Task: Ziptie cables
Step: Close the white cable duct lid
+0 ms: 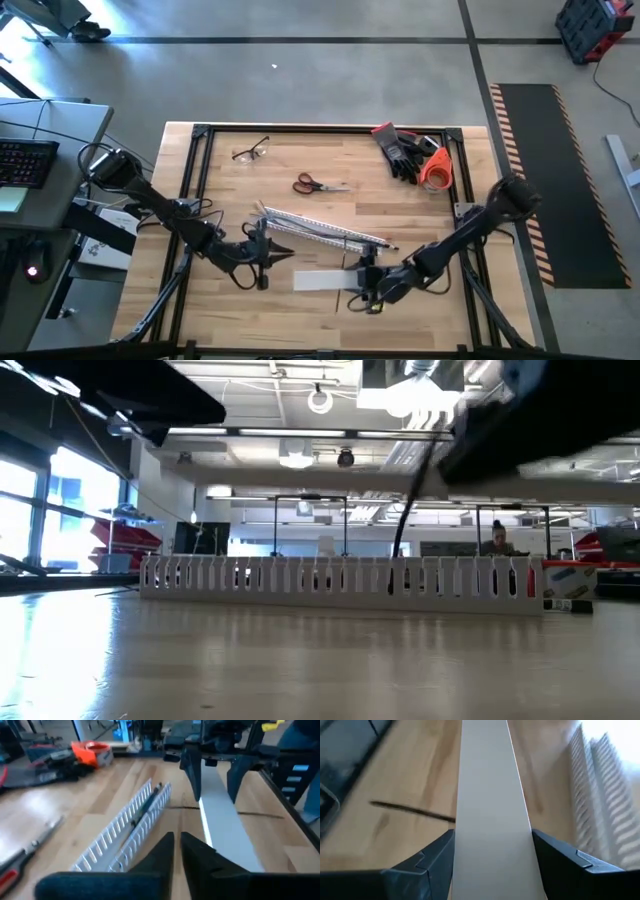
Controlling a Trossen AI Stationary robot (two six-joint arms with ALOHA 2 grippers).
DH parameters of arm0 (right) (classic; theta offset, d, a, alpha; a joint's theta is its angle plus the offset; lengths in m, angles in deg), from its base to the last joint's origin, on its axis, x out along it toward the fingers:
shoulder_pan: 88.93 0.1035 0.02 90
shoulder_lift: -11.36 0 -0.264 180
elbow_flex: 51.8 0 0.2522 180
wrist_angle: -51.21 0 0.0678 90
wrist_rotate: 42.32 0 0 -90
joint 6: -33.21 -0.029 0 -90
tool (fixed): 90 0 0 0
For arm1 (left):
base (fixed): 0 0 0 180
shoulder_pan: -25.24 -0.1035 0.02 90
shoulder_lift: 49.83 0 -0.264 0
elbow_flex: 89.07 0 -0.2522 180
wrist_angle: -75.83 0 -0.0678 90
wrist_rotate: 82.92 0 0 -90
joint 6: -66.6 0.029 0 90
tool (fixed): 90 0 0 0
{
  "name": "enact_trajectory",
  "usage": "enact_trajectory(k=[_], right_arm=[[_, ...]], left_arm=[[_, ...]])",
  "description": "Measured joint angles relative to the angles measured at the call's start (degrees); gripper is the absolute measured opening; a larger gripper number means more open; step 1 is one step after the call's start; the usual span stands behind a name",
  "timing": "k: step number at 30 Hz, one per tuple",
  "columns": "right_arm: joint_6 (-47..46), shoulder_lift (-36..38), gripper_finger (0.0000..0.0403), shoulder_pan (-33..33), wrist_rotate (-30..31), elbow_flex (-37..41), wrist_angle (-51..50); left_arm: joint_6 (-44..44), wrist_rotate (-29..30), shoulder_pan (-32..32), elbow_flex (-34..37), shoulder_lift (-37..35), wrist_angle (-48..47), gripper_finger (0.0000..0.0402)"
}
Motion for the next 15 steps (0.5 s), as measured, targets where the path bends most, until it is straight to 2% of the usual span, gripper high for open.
enact_trajectory(k=[5,7,11,15], right_arm=[[3.4,5.7,0.0215,-5.2,0.0,-0.1,0.2],[3.3,6.3,0.0215,-8.3,-2.1,-0.1,1.6],[2.0,5.3,0.0215,-14.4,-7.5,-0.6,3.4],[2.9,1.8,0.0215,-19.0,-10.3,-3.9,3.4]], left_arm=[[5.4,-0.5,-2.2,0.0,-6.1,-2.1,0.0002],[7.1,-0.4,-2.9,0.0,-9.6,-4.4,0.0001],[7.1,0.8,-4.1,-0.1,-16.2,-11.4,0.0000],[5.4,2.7,-4.8,-0.1,-19.7,-18.9,0.0000]])
